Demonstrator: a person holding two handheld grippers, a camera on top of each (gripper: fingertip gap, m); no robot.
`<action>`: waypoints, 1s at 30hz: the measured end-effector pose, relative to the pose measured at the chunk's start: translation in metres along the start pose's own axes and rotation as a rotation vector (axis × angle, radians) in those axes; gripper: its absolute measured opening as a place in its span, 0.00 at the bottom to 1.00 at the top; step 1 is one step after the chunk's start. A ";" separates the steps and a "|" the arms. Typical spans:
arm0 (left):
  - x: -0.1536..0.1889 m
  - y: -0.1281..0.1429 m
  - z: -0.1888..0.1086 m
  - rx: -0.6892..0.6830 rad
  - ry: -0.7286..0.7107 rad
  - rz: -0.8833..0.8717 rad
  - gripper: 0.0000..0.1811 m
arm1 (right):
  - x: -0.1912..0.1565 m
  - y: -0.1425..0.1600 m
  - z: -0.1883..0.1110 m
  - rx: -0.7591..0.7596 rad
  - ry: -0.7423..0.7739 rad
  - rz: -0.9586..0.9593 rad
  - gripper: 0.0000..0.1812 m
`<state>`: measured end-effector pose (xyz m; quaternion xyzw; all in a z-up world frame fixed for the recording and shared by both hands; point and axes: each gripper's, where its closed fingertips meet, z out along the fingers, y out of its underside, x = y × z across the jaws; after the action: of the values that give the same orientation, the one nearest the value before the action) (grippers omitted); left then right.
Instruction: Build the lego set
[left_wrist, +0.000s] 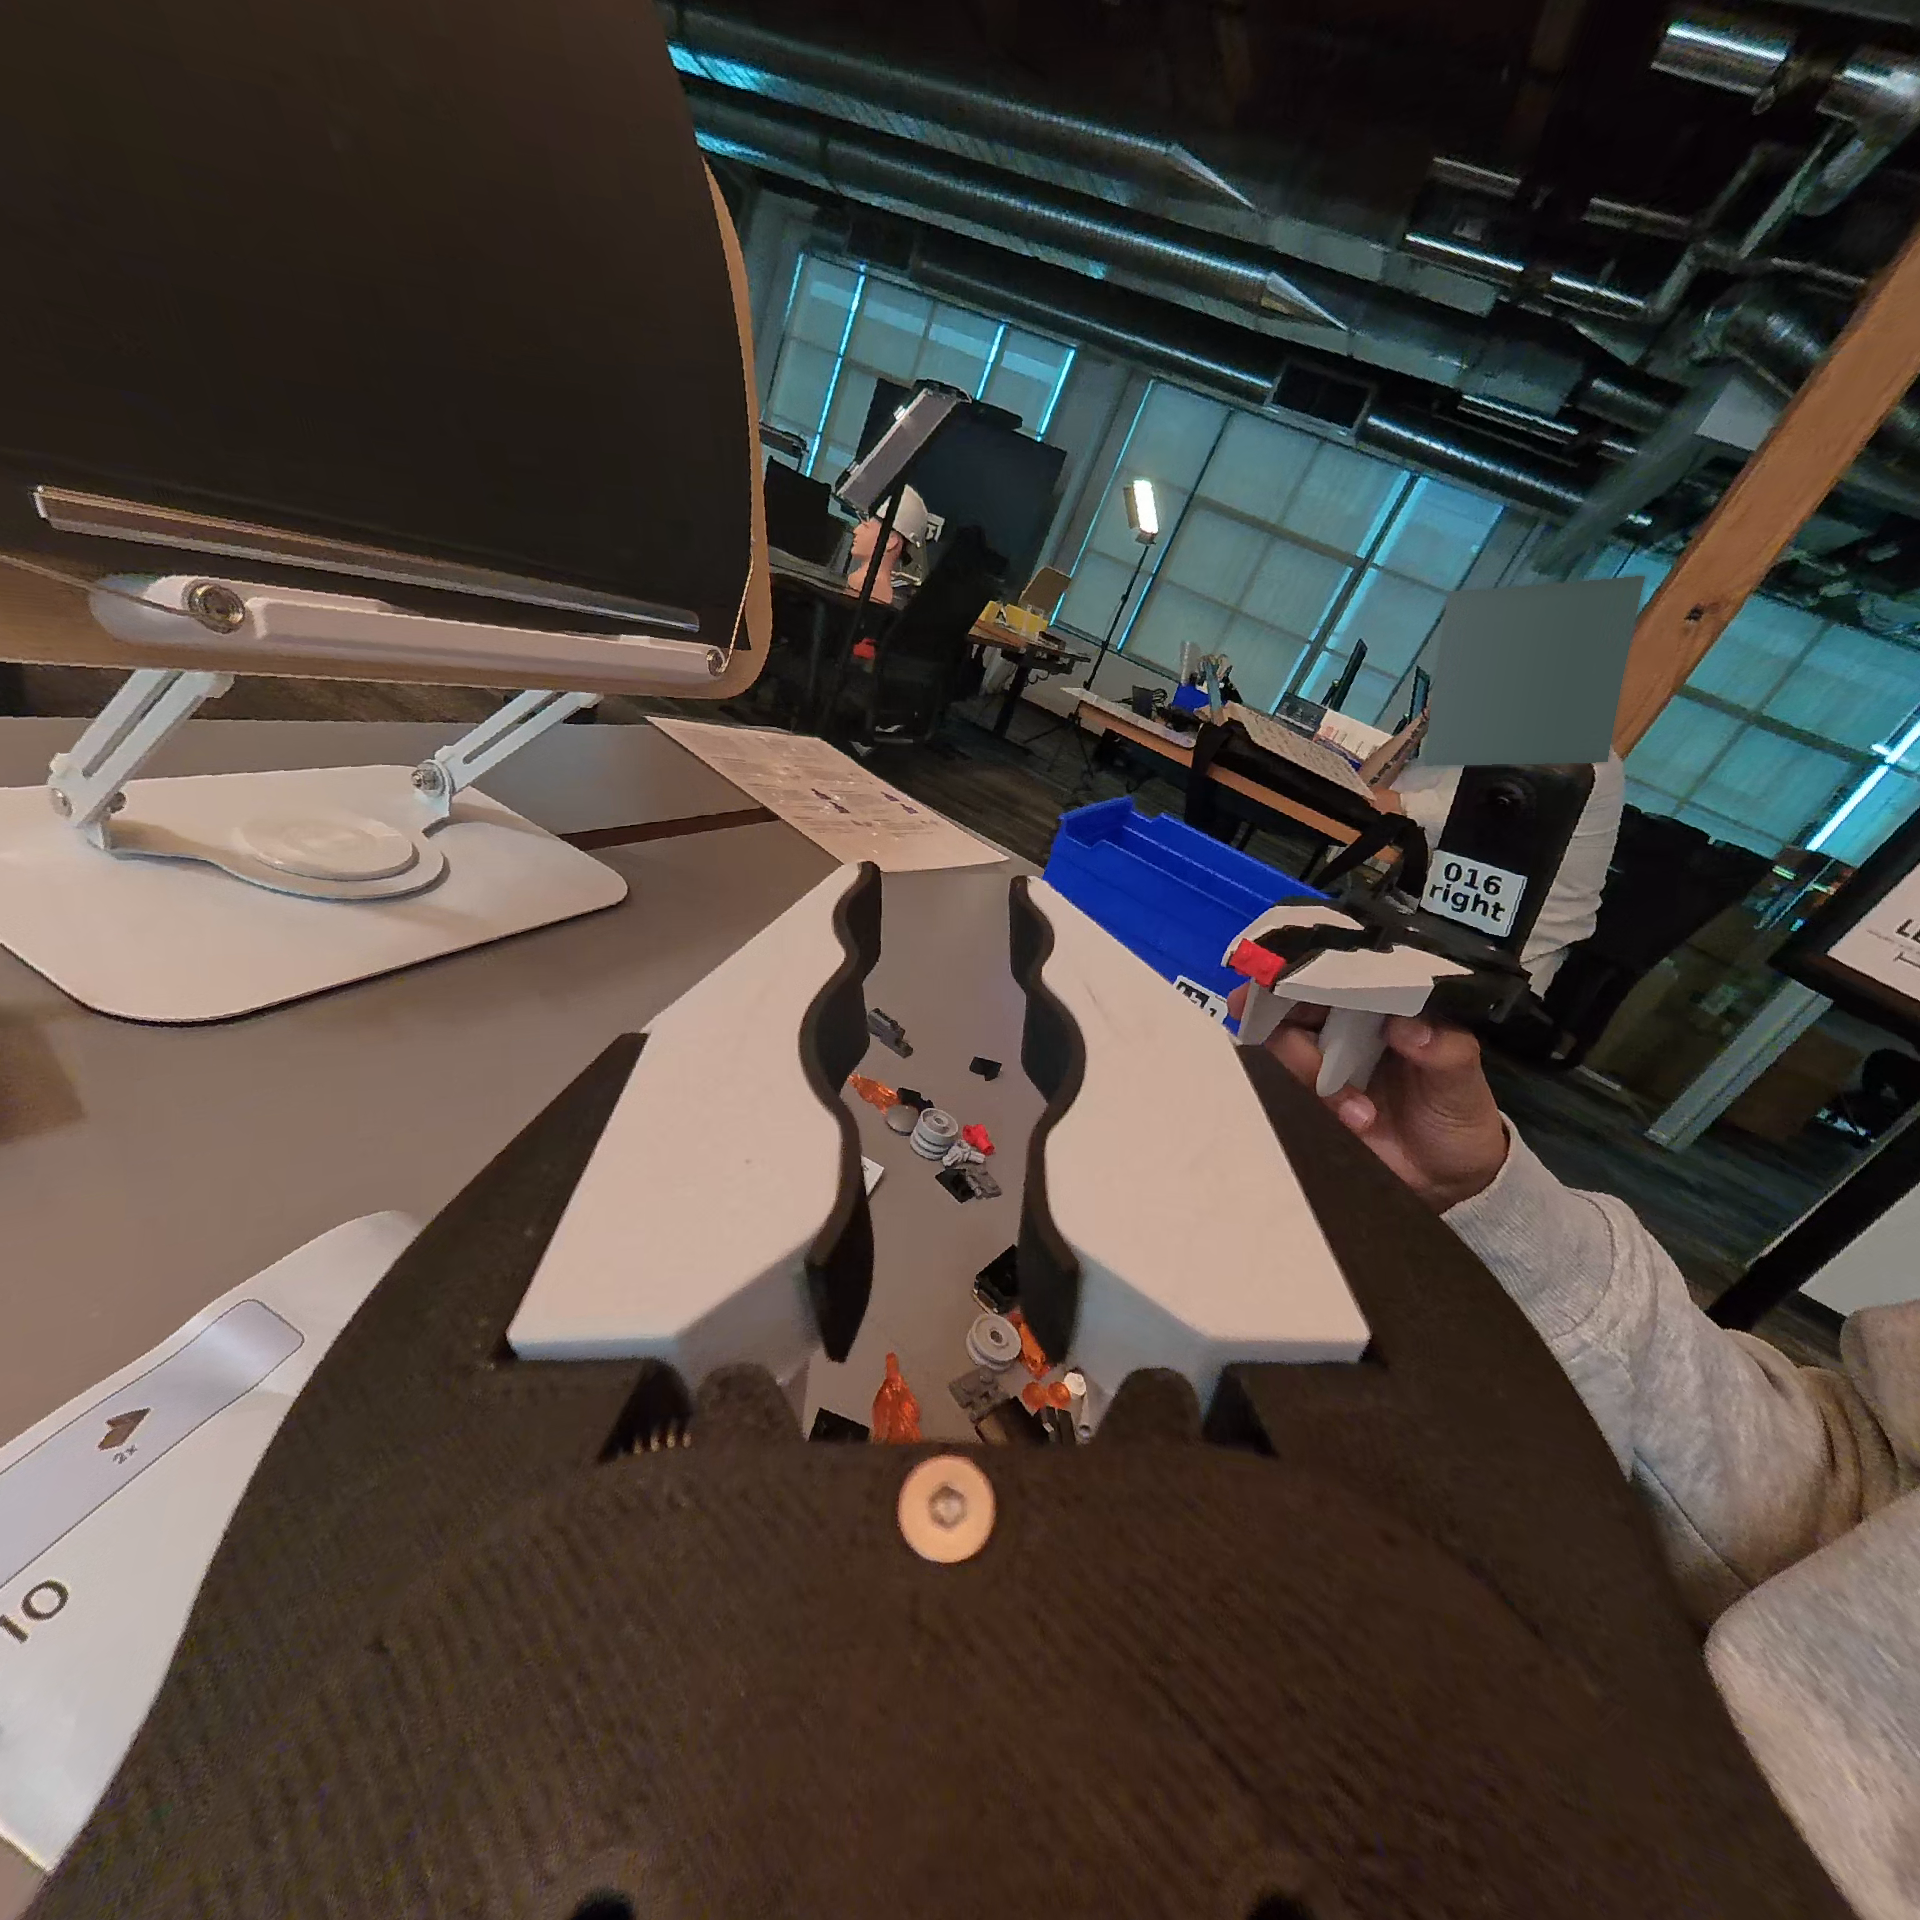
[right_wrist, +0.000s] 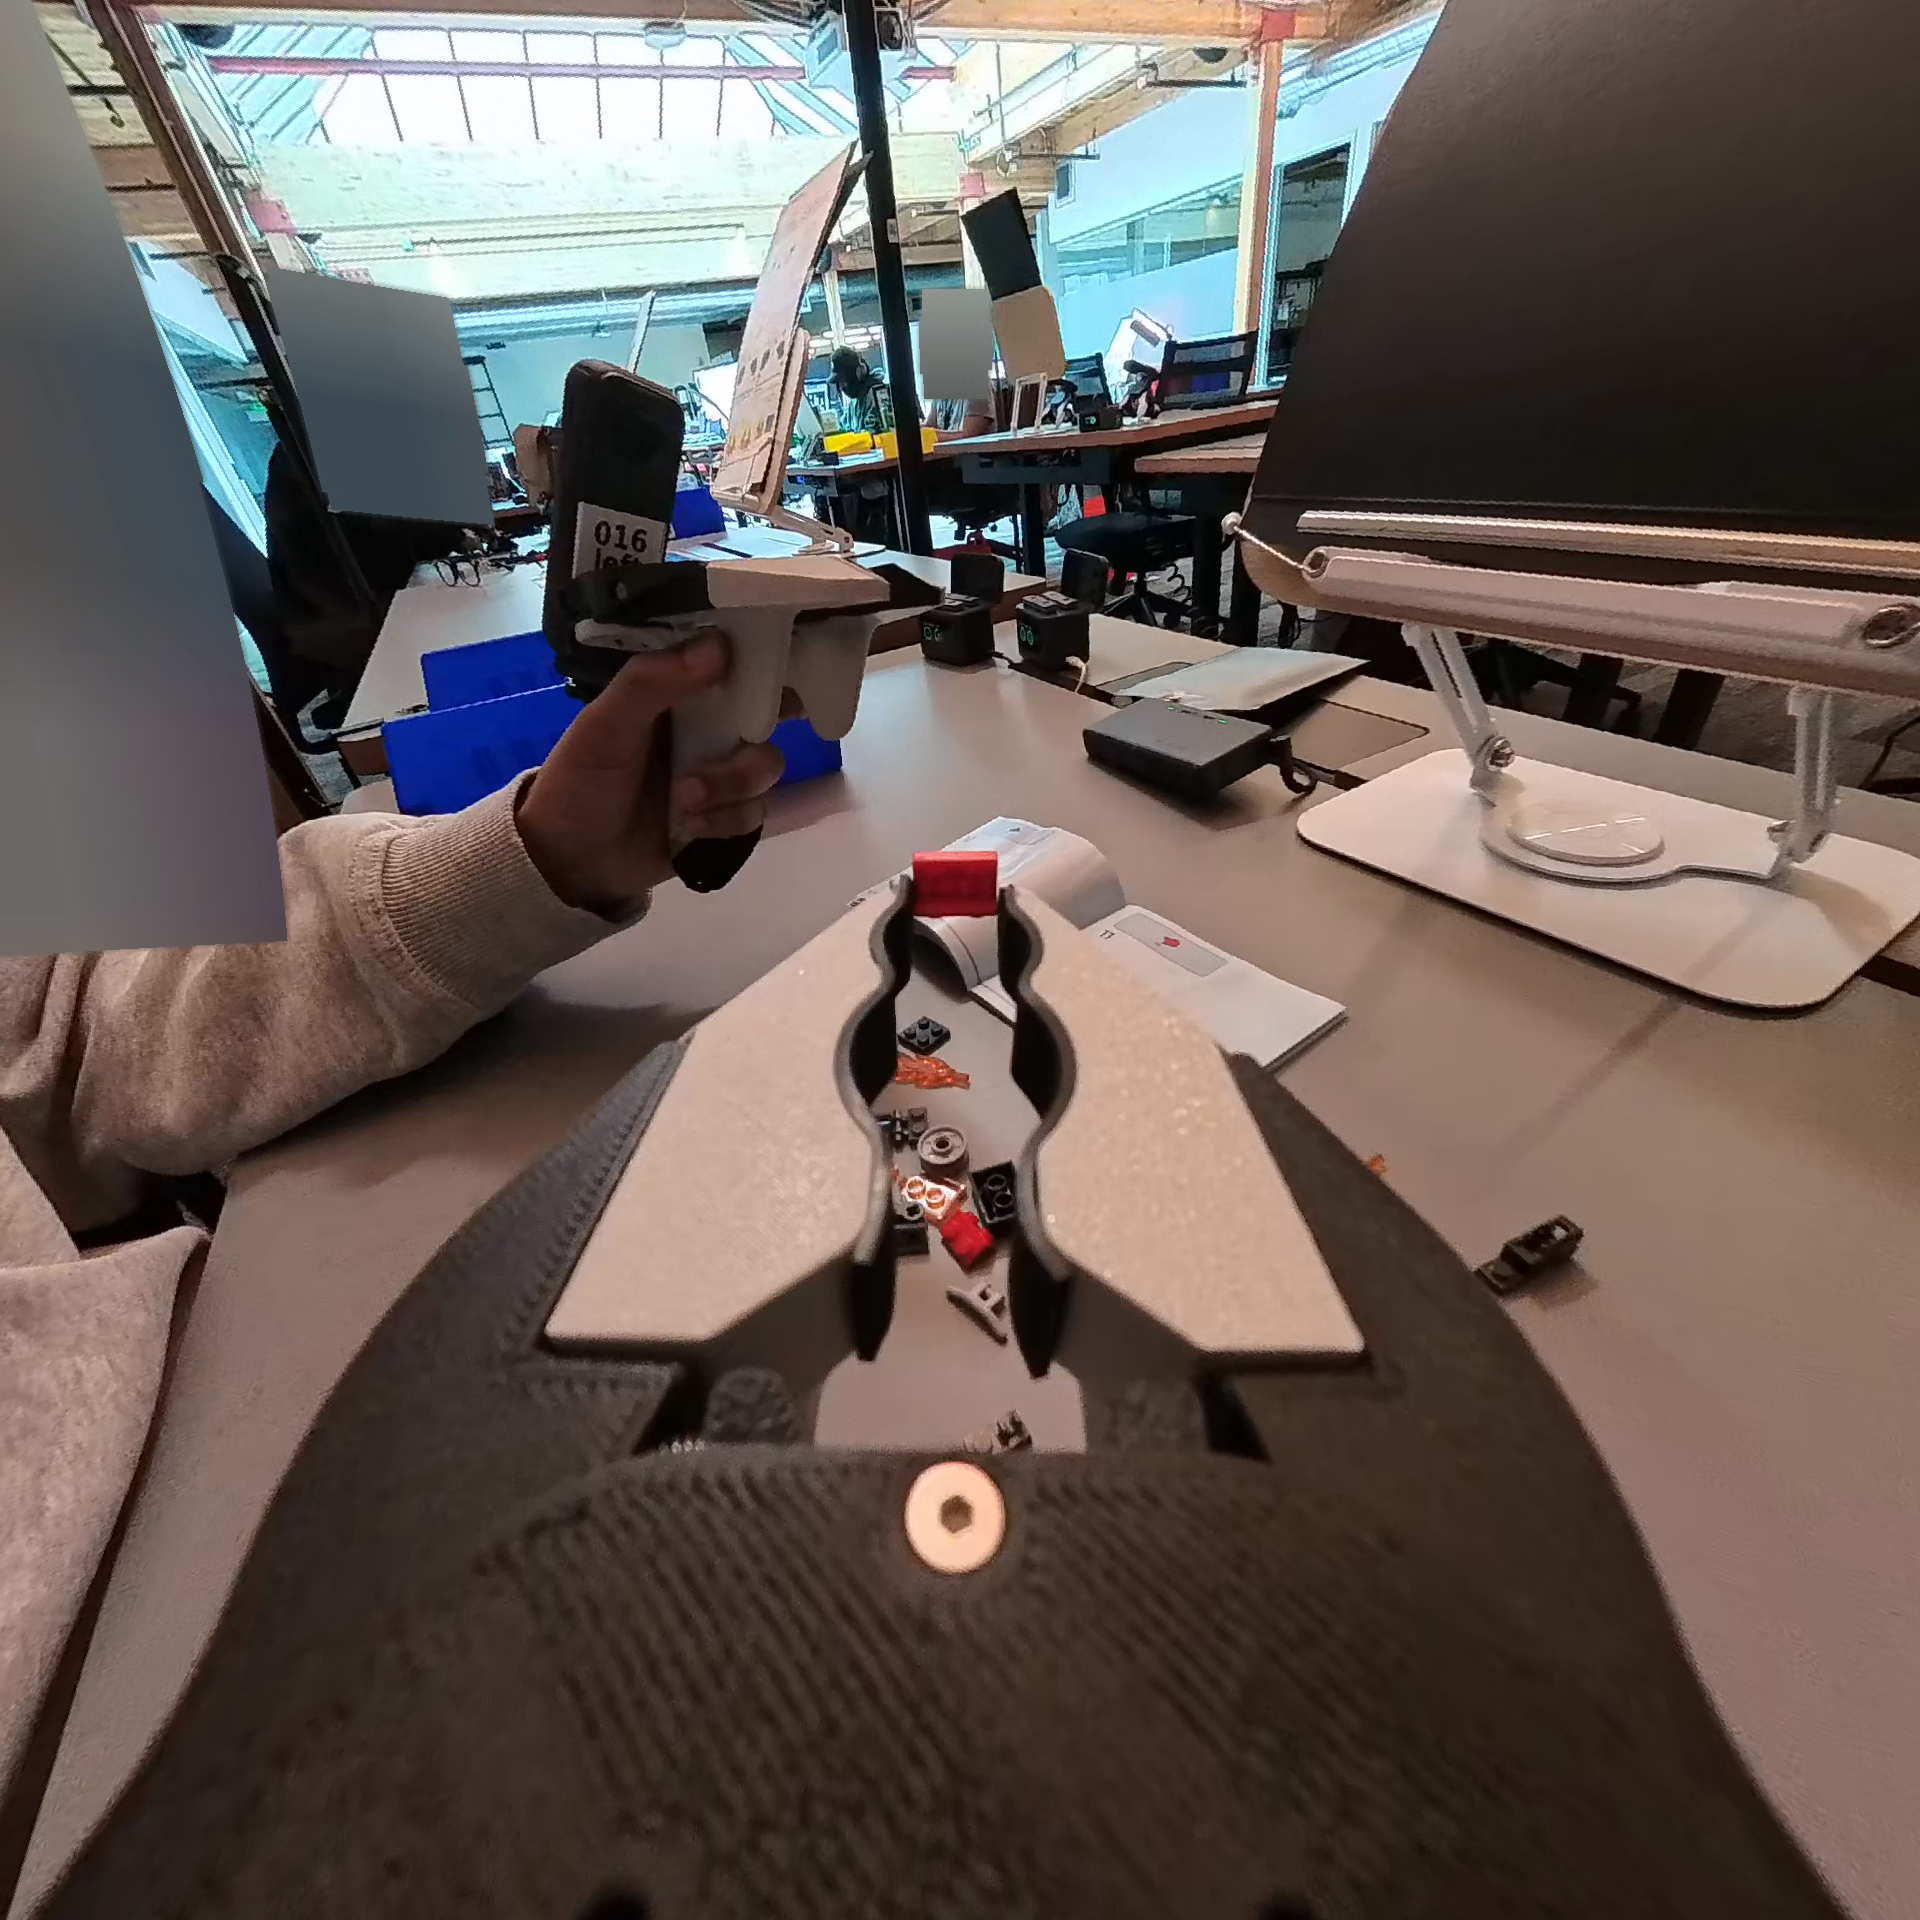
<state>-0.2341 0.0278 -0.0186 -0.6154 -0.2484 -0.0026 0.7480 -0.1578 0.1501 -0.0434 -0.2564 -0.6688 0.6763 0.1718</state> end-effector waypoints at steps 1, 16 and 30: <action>0.000 0.000 0.000 0.000 0.001 0.000 0.13 | 0.000 0.000 0.000 0.000 0.000 -0.001 0.08; -0.001 -0.004 -0.002 0.015 -0.012 0.017 0.13 | 0.000 0.001 0.001 -0.007 0.004 -0.006 0.08; -0.016 -0.036 -0.029 0.145 -0.073 -0.006 0.13 | 0.000 0.004 0.002 -0.022 0.008 -0.013 0.08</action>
<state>-0.2485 -0.0120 0.0055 -0.5585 -0.2767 0.0357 0.7812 -0.1585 0.1482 -0.0472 -0.2565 -0.6772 0.6668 0.1761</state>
